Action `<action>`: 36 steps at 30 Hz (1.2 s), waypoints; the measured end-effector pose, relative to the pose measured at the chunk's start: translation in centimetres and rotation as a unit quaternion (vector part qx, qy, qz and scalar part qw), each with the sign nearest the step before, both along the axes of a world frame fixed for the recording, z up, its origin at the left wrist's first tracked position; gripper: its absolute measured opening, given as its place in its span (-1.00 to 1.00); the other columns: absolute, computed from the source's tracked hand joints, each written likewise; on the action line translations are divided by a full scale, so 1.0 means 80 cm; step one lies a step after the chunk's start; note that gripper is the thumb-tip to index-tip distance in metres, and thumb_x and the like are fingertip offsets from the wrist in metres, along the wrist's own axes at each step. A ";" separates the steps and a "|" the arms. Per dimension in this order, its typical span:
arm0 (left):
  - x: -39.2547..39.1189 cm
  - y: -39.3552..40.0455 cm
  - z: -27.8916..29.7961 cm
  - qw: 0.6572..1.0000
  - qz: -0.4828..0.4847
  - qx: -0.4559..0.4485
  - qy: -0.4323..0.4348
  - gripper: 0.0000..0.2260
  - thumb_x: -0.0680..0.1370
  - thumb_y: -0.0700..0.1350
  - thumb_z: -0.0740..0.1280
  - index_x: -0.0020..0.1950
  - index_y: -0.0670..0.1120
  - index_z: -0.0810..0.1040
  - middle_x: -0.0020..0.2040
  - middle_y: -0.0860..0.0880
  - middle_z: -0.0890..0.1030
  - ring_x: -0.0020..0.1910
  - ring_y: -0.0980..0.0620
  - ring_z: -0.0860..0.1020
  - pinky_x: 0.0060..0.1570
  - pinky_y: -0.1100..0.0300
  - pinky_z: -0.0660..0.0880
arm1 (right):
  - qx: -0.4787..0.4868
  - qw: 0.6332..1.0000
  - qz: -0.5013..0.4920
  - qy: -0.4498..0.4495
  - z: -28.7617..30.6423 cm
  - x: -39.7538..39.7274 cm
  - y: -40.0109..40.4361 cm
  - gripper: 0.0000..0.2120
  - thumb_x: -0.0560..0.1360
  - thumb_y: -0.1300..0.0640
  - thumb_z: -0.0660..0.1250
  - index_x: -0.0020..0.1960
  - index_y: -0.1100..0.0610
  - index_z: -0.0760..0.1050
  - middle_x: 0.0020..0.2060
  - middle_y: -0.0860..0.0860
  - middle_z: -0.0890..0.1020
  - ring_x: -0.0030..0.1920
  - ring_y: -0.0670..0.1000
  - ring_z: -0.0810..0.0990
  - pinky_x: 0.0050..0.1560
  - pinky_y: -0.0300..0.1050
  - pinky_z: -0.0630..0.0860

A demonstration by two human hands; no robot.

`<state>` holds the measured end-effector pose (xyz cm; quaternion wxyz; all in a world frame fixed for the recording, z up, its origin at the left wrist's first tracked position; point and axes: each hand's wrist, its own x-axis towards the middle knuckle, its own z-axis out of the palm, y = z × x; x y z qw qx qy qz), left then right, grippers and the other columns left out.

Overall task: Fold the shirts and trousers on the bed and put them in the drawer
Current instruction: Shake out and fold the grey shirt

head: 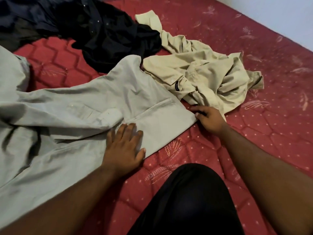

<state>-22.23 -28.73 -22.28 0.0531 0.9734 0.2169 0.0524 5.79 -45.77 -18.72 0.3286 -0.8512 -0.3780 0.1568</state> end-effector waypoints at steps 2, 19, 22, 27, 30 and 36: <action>0.037 -0.007 0.022 0.999 -0.043 -0.008 -0.033 -0.49 0.48 0.21 0.13 0.28 -0.04 0.54 0.33 -0.11 0.51 0.33 -0.15 0.45 0.34 -0.11 0.18 | -0.032 0.998 0.048 0.004 -0.008 0.007 -0.009 -0.63 0.46 0.34 0.30 0.25 0.17 0.57 0.21 0.01 0.59 0.24 -0.11 0.48 0.25 -0.45 0.27; 0.108 -0.035 -0.004 0.983 -0.157 -0.018 0.098 -0.39 0.50 0.42 -0.26 0.53 0.31 -0.26 0.60 0.05 -0.18 0.56 0.01 -0.26 0.49 -0.12 -0.29 | 0.037 0.985 0.044 0.162 -0.019 0.034 0.011 -0.66 0.47 0.43 0.30 -0.11 -0.01 0.62 0.12 0.02 0.56 0.19 -0.05 0.49 0.29 -0.21 0.35; 0.108 -0.035 0.000 0.982 -0.155 -0.026 0.106 -0.39 0.50 0.42 -0.26 0.52 0.30 -0.28 0.60 0.06 -0.21 0.55 0.02 -0.29 0.49 -0.12 -0.30 | 0.056 0.963 0.002 0.263 -0.002 0.025 0.014 -0.90 0.51 0.27 0.36 -0.16 0.16 0.62 0.12 -0.02 0.56 0.03 -0.03 0.54 0.03 -0.08 0.45; 0.107 -0.036 0.000 0.983 -0.151 -0.030 0.096 -0.37 0.51 0.43 -0.24 0.54 0.26 -0.29 0.59 0.07 -0.24 0.55 0.03 -0.30 0.48 -0.17 -0.30 | 0.087 0.955 0.045 0.281 0.014 0.025 0.012 -0.82 0.46 0.33 0.41 -0.27 0.12 0.63 0.03 -0.06 0.60 -0.14 0.38 0.50 -0.15 0.28 0.44; 0.107 -0.035 0.001 0.982 -0.153 -0.028 0.105 -0.36 0.50 0.43 -0.26 0.53 0.26 -0.30 0.59 0.07 -0.25 0.54 0.03 -0.31 0.47 -0.17 -0.31 | 0.071 0.954 0.081 0.281 0.019 0.023 0.017 -0.83 0.45 0.27 0.41 -0.23 0.03 0.67 -0.03 0.25 0.64 -0.09 0.49 0.50 -0.02 0.20 0.46; 0.107 -0.035 -0.001 0.983 -0.152 -0.026 0.098 -0.38 0.51 0.43 -0.25 0.53 0.27 -0.27 0.60 0.07 -0.21 0.55 0.03 -0.28 0.48 -0.16 -0.30 | -0.166 0.945 0.202 0.198 0.019 0.031 0.015 -0.85 0.38 0.29 0.50 -0.21 0.10 0.57 -0.33 -0.03 0.57 -0.31 -0.05 0.51 -0.28 -0.13 0.45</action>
